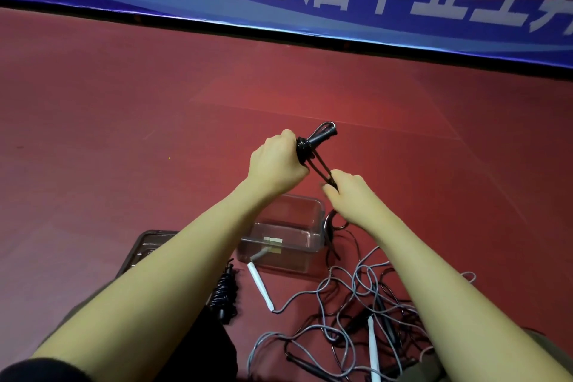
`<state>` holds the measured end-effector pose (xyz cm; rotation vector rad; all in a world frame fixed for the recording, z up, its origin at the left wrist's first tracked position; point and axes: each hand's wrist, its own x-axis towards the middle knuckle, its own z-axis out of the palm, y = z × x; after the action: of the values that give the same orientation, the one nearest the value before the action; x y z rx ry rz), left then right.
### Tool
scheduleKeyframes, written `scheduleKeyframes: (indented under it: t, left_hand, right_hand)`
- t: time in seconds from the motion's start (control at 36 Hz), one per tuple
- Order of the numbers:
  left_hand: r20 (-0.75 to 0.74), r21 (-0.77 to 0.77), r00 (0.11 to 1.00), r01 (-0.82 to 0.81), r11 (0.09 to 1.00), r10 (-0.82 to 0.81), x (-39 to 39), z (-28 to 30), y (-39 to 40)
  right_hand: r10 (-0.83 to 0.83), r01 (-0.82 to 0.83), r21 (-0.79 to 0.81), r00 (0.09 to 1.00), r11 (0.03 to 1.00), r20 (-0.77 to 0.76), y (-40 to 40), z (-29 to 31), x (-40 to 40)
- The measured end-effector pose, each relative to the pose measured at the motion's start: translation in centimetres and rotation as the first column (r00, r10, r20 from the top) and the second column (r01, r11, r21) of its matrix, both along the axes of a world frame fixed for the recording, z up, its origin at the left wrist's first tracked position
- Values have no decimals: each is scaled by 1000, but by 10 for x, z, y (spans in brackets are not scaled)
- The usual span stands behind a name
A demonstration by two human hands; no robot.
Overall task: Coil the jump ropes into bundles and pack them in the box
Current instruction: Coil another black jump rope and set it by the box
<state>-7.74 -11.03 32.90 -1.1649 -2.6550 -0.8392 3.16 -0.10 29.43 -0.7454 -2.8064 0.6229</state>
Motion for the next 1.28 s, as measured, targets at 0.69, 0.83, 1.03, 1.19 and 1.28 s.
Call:
scheduleKeyframes:
  t: [0.69,0.83,1.03,1.19,1.28]
  left_hand:
    - [21,-650,845,418,635,-534,12,-8,-7]
    - [-43,-701,879,312,641,-475,13,-21,-4]
    - [-140,-685,911,194,702,-388,14,-40,-5]
    - [-190,-550,947,117,827,-260,11,-51,0]
    - [-222,-454,960,54,889,-171,10,-47,2]
  right_hand:
    - [262,-351,797,932,491,248,21,-1,-7]
    - [289,-410,763,909,500,299,16,5,-11]
    - [138,-382,678,912,627,387,0,12,-9]
    - [114,-282,636,949,719,292,-3,12,-4]
    - [89,-172,572,981,802,170,-5,15,-3]
